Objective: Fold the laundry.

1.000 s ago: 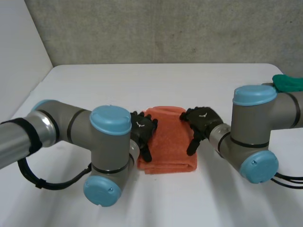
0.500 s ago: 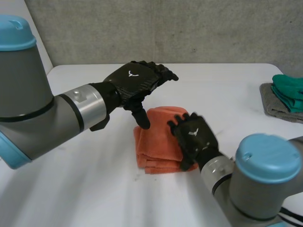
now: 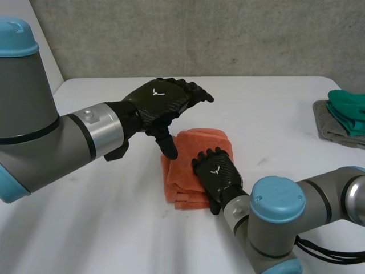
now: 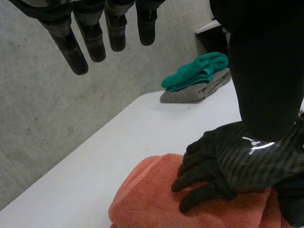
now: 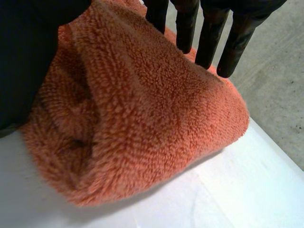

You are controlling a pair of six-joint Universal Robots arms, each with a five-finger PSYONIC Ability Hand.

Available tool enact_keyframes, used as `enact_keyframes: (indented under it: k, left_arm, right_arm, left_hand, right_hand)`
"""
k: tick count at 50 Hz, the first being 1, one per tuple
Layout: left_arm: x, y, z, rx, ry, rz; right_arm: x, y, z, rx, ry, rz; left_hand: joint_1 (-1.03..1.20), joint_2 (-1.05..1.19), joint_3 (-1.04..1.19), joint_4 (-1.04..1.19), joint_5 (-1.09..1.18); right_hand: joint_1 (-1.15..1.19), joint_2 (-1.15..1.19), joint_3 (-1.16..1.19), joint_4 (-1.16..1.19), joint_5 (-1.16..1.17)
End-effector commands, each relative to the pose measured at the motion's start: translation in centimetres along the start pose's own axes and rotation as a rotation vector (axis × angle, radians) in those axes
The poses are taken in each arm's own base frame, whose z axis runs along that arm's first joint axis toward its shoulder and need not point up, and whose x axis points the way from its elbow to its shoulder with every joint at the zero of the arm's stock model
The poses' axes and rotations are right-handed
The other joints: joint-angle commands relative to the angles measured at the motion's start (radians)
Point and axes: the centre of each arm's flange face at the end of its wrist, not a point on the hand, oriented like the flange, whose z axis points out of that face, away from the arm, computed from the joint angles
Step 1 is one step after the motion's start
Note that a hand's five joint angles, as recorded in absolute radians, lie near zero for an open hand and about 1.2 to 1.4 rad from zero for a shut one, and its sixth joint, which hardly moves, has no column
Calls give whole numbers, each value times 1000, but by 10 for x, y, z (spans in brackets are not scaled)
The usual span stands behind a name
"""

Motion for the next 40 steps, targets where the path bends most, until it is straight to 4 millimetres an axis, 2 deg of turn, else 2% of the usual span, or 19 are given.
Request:
enact_keyframes:
  k: [1, 8, 16, 19, 20, 24, 27, 29, 31, 32, 35, 36, 39, 40]
  left_arm:
    - [0, 1, 0, -3, 0, -2]
    - [-1, -2, -2, 6, -5, 1]
    - [0, -1, -3, 0, -5, -3]
    - [0, 1, -3, -4, -2, -6]
    - [0, 1, -3, -5, -4, -6]
    - [1, 2, -3, -7, -2, -8]
    - [1, 3, -3, -10, -1, -9]
    - [1, 3, -3, -8, -1, -8]
    - [0, 3, -3, -7, -3, -8]
    - [0, 2, -3, -6, -3, -7]
    - [0, -1, -5, 2, -5, -3]
    - [0, -2, -6, 5, -8, -1]
    - [0, -4, -7, 9, -9, 1]
    - [1, -5, -8, 12, -10, 3]
  right_arm:
    - [5, -9, 10, 35, 18, 7]
    - [8, -17, 21, 64, 32, 8]
    - [6, -12, 31, 58, 30, 5]
    - [6, -10, 34, 58, 30, 4]
    - [6, -11, 35, 62, 33, 4]
    - [10, -18, 36, 80, 44, 3]
    - [19, -22, 38, 89, 64, 5]
    - [36, -27, 39, 92, 99, 13]
    - [50, -26, 40, 82, 126, 18]
    - [65, -24, 40, 68, 153, 18]
    - [86, -20, 39, 42, 187, 24]
    - [102, -16, 38, 17, 210, 30]
    - [128, -8, 38, -24, 247, 29]
    - [145, 1, 37, -59, 264, 18]
  left_hand:
    - [3, -8, -17, -12, -25]
    - [3, -8, -17, -12, -25]
    - [3, -8, -17, -12, -25]
    - [3, -8, -17, -12, -25]
    - [3, -8, -17, -12, -25]
    - [3, -8, -17, -12, -25]
    - [3, -8, -17, -12, -25]
    - [3, -8, -17, -12, -25]
    - [3, -8, -17, -12, -25]
    - [3, -8, -17, -12, -25]
    - [3, -8, -17, -12, -25]
    - [3, -8, -17, -12, -25]
    - [3, -8, -17, -12, -25]
    - [3, -8, -17, -12, -25]
  right_hand:
    - [126, 95, 83, 86, 108]
    - [126, 95, 83, 86, 108]
    - [202, 171, 159, 162, 184]
    - [360, 329, 318, 320, 342]
    - [538, 507, 496, 498, 520]
    - [909, 877, 866, 869, 891]
    - [1027, 996, 984, 987, 1009]
    - [1124, 1093, 1081, 1084, 1106]
    - [1129, 1098, 1087, 1089, 1111]
    - [1129, 1098, 1087, 1089, 1111]
    - [1129, 1098, 1087, 1089, 1111]
    - [1129, 1098, 1087, 1089, 1111]
    - [1129, 1098, 1087, 1089, 1111]
    - [1129, 1098, 1087, 1089, 1111]
